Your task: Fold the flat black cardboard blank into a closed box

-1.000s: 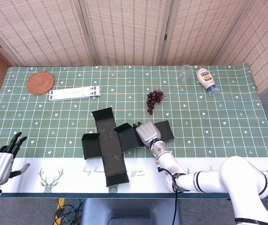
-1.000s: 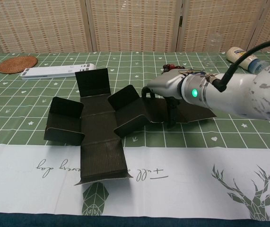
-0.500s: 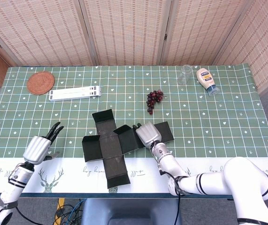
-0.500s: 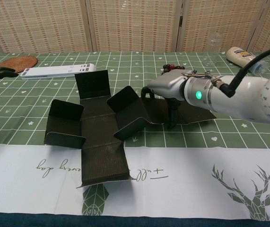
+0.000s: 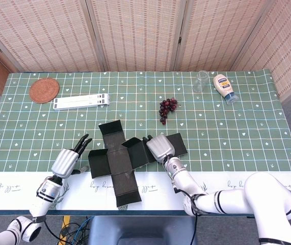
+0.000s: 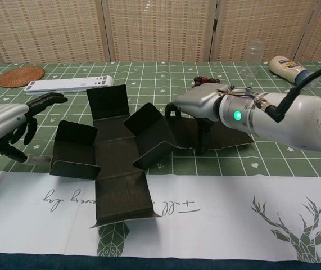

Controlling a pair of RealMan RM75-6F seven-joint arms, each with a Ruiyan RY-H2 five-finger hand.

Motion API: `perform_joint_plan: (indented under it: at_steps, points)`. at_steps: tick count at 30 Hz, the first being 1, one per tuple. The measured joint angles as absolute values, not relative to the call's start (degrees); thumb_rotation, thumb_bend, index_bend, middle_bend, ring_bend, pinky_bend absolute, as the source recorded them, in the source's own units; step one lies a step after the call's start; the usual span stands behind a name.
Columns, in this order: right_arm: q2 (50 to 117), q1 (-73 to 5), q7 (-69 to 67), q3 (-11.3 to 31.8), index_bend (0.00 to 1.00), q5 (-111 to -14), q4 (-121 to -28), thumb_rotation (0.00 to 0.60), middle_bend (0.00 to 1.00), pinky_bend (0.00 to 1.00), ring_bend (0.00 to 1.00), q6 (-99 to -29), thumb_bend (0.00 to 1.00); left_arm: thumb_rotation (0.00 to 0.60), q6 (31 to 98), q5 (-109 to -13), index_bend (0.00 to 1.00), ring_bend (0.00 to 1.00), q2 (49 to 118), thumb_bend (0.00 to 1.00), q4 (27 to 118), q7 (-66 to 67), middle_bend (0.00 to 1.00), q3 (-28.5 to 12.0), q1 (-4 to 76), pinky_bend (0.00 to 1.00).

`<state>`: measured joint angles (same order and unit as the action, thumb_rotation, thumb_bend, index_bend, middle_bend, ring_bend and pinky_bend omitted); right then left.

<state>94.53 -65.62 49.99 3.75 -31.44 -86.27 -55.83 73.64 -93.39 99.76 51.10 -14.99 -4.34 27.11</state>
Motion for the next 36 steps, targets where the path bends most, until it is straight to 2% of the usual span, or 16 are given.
perform_joint_plan:
  at_steps: [9, 23, 36]
  points:
    - [94.4, -64.9, 47.6, 4.4, 0.31, -36.1, -85.9, 0.6, 0.34, 0.99, 0.75, -55.1, 0.22, 0.6, 72.7, -88.2, 0.0, 0.64, 100.5, 0.15, 59.0, -23.7, 0.0, -6.7, 27.1, 0.73]
    - [95.0, -64.5, 46.4, 5.2, 0.31, -37.8, -84.7, 0.6, 0.34, 0.99, 0.75, -53.4, 0.22, 0.6, 72.8, -85.6, 0.04, 0.65, 100.0, 0.15, 66.7, -26.9, 0.0, -4.9, 24.3, 0.74]
    - [93.7, -66.0, 45.4, 5.5, 0.32, -41.1, -83.9, 0.6, 0.34, 0.99, 0.75, -49.2, 0.22, 0.6, 66.5, -83.6, 0.09, 0.65, 96.9, 0.15, 72.9, -35.5, 0.08, -4.7, 25.5, 0.74]
